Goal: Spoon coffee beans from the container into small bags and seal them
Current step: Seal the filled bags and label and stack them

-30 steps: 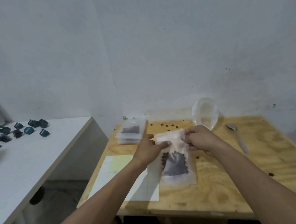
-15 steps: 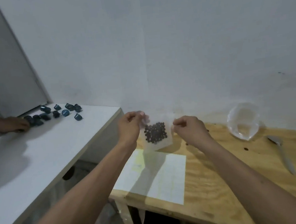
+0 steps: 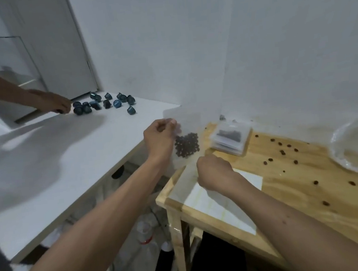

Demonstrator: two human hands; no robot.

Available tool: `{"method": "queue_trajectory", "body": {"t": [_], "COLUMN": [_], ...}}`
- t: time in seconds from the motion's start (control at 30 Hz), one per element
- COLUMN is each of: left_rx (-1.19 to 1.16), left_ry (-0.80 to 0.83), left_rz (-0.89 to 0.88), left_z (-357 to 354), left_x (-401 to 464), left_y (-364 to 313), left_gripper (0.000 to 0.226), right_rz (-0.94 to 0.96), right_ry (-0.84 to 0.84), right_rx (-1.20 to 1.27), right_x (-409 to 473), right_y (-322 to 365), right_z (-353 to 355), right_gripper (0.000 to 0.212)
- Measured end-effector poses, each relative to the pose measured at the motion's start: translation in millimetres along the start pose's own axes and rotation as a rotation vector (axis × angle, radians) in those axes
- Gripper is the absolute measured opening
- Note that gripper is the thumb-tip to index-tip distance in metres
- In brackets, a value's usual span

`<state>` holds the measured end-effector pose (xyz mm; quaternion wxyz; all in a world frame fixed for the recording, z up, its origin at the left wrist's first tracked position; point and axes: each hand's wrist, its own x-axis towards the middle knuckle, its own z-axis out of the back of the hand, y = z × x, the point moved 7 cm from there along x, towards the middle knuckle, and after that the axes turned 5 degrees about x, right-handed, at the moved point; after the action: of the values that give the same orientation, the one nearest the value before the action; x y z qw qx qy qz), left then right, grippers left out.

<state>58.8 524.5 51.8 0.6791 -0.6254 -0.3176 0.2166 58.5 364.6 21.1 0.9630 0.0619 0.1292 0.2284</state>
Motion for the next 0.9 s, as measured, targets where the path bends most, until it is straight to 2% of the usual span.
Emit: {"method": "queue_trajectory", "body": {"t": [0.13,0.23,0.4,0.47,0.57,0.67,0.73,0.9], "left_rx": [-0.02,-0.03,-0.039,-0.042,-0.053,-0.049,-0.066,-0.116], "left_ry": [0.015,0.02,0.031,0.034,0.058,0.079,0.09,0.184], "left_rz": [0.015,0.022,0.019,0.015,0.012,0.013,0.012,-0.006], "left_z": [2,3,2,2,0,-1,-4,-23], "left_x": [0,0,-4,-6,-7,-9,-11,-18], "left_y": [4,6,3,1,0,-1,-3,-16], "left_gripper": [0.006,0.004,0.003,0.003,0.003,0.004,0.006,0.013], "right_rz": [-0.041,-0.098,-0.182,-0.193,-0.145,-0.084,-0.053,-0.002], "right_ry": [-0.075,-0.112,-0.062,-0.03,0.019,0.056,0.036,-0.122], "right_rx": [0.04,0.105,0.26,0.328,0.329,0.348,0.453,0.967], "right_x": [-2,-1,4,7,4,1,1,-3], "right_y": [3,-2,-18,-22,-18,-17,-22,-51], "right_z": [7,7,3,0,-2,0,5,34], "right_gripper": [0.01,0.033,0.033,0.028,0.01,0.034,0.032,0.021]}}
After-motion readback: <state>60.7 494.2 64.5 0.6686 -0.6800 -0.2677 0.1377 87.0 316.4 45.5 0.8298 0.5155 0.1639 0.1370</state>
